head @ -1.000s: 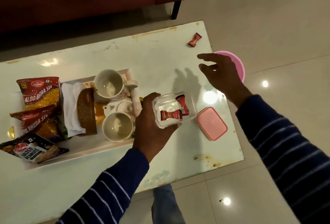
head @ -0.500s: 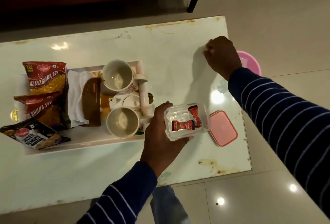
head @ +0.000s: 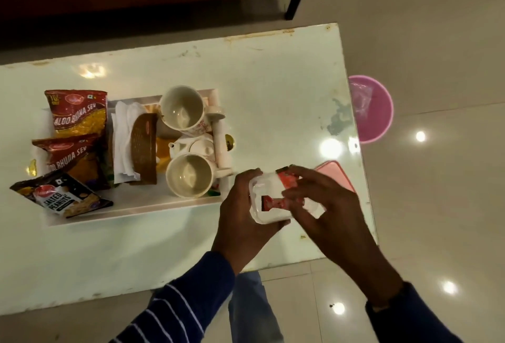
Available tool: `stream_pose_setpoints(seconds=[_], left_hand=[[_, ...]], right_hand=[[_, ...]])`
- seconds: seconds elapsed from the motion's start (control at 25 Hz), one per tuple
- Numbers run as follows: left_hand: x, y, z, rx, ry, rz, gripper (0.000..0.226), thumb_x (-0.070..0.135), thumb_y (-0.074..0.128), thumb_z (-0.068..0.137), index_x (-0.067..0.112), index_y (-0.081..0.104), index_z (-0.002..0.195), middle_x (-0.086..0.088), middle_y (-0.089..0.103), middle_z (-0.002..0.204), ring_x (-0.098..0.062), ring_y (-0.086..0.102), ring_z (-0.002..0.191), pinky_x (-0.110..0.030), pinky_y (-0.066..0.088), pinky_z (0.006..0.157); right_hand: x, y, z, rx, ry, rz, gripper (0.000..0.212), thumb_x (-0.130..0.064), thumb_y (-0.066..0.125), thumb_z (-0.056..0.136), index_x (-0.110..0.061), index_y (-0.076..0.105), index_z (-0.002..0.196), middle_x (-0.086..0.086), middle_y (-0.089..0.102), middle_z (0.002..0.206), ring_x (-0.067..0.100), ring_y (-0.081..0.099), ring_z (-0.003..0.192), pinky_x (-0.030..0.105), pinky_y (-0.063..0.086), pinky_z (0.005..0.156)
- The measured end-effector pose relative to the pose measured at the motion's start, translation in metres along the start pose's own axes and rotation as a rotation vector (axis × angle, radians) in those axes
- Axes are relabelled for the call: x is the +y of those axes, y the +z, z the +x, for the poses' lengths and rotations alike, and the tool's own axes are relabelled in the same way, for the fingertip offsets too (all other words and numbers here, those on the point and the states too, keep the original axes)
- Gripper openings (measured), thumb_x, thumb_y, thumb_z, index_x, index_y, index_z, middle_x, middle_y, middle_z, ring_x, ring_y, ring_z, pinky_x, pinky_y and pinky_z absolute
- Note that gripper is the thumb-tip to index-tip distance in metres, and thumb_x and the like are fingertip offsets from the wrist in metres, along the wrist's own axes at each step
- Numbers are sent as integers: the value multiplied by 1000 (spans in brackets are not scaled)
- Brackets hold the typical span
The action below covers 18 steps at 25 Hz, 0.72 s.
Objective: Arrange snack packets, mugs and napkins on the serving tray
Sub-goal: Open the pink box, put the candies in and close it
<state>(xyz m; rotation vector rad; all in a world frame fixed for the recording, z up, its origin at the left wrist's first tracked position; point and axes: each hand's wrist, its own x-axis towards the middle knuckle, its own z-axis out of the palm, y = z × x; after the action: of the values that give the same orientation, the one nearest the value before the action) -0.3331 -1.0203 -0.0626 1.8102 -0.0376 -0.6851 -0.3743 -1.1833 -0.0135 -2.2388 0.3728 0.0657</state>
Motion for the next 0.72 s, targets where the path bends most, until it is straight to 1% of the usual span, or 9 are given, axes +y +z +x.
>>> stream_pose_setpoints(seconds=[0.08,0.2,0.28,0.32,0.36,0.4,0.48,0.6,0.72], left_hand=[[-2,-2,-5,-18,0,18,86,32,93,59,36,45,131,45,51,117,19,50,112,-3,47,75],[0,-8,-14,-28,-3,14,84,36,92,57,45,44,125,44,52,118,19,51,112,-4,47,75],[-2,-11,-17,-28,-5,15,85,45,88,53,47,44,125,40,54,119,15,53,113,-6,49,77],[-2,-13,-19,-25,-9,18,86,48,86,52,47,43,126,39,54,120,14,54,113,-7,49,78],[-1,-14,-20,-20,-11,24,87,49,86,51,47,42,126,41,53,119,16,53,113,-7,49,77],[0,-15,-21,-14,-7,30,87,50,85,51,47,41,127,44,52,118,18,53,111,-5,48,76],[0,-18,-23,-7,7,36,88,49,84,52,49,39,127,50,49,116,23,50,109,-1,46,74],[-2,-21,-24,-14,10,36,89,43,88,55,51,37,127,53,48,115,26,49,107,1,44,72],[-10,-30,-27,-8,-5,55,90,30,93,59,51,37,126,53,48,113,27,49,106,1,44,72]], right_hand=[[-1,2,-14,26,55,69,18,-18,78,81,-23,76,98,-11,66,125,-2,62,108,8,45,91],[17,-12,-11,275,233,239,20,-15,72,87,-32,71,97,-9,73,105,4,69,92,17,56,78],[39,-18,-1,395,357,247,18,-17,70,89,-34,70,96,-14,73,96,6,70,87,18,56,73],[52,-17,3,386,407,150,16,-22,70,88,-33,69,101,-15,71,101,8,68,93,19,55,77],[64,-12,5,325,454,4,25,-28,71,87,-29,66,112,-12,68,111,13,64,105,23,52,85],[77,-6,5,213,495,-144,43,-34,72,86,-25,59,126,-5,62,125,19,57,117,28,47,94],[93,11,2,21,526,-342,72,-41,74,82,-19,42,143,6,49,142,30,45,127,40,44,97],[105,25,0,60,491,-426,82,-43,77,77,-20,37,145,13,46,138,37,44,121,48,48,90],[103,32,1,73,589,-415,91,-43,83,70,-22,35,145,13,50,133,38,48,119,52,48,92]])
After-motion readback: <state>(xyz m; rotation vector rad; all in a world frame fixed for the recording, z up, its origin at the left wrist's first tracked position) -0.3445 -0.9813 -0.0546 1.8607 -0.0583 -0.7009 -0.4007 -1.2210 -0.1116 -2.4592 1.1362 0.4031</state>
